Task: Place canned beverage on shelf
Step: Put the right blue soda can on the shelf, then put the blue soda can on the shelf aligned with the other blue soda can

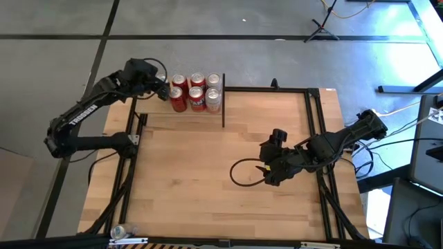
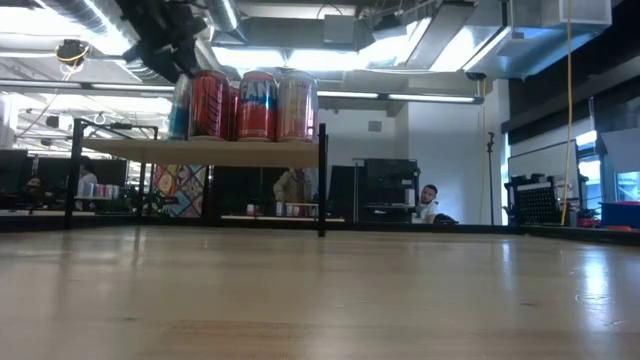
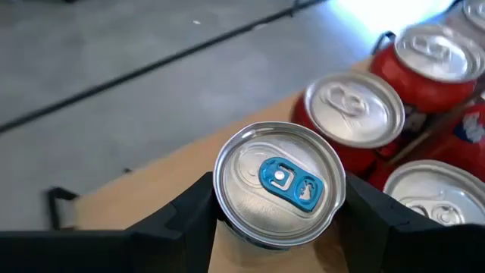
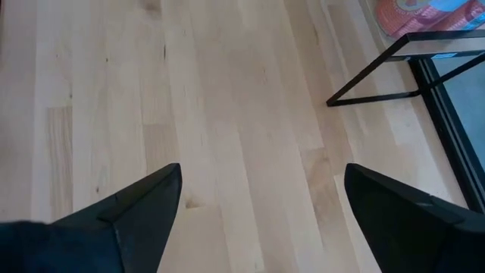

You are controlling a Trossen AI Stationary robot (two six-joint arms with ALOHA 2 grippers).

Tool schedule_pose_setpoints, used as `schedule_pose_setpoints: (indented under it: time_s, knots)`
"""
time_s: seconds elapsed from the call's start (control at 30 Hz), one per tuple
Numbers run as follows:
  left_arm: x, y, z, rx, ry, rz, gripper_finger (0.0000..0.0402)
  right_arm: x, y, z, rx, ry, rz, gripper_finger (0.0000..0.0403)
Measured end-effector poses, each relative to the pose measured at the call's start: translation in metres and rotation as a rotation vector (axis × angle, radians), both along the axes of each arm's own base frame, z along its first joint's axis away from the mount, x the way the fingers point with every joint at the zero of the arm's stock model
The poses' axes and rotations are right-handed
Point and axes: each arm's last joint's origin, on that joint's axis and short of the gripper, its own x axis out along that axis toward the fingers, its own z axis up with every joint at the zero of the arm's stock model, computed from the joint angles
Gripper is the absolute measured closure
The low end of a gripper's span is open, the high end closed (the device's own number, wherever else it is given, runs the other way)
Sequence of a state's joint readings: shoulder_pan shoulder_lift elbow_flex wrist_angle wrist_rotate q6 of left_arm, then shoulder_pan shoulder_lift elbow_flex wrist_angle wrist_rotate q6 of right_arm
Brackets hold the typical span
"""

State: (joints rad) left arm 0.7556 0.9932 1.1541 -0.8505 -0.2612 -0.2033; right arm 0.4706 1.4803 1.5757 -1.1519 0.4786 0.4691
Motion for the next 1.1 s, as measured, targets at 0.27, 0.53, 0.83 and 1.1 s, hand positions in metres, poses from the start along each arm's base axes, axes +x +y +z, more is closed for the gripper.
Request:
schedule_pose_setpoints:
  time_s: [0.27, 0.53, 0.83, 1.1]
  knots:
    - [0.002, 0.006, -0.012, -0.015, -0.034, -0.002, 0.0209, 0.0, 0.0, 0.0, 0.001, 0.0, -0.001, 0.0045]
    - [0.002, 0.005, -0.012, -0.028, -0.038, 0.003, 0.0152, 0.0, 0.0, 0.0, 0.001, 0.0, -0.001, 0.0045]
    - [-0.001, 0.0, -0.01, -0.03, -0.046, -0.016, 0.009, 0.0, 0.0, 0.0, 0.003, -0.002, -0.001, 0.0045]
    - [-0.015, -0.014, 0.024, 0.009, -0.065, -0.051, 0.0089, 0.0, 0.0, 0.0, 0.01, 0.003, 0.008, 0.0045]
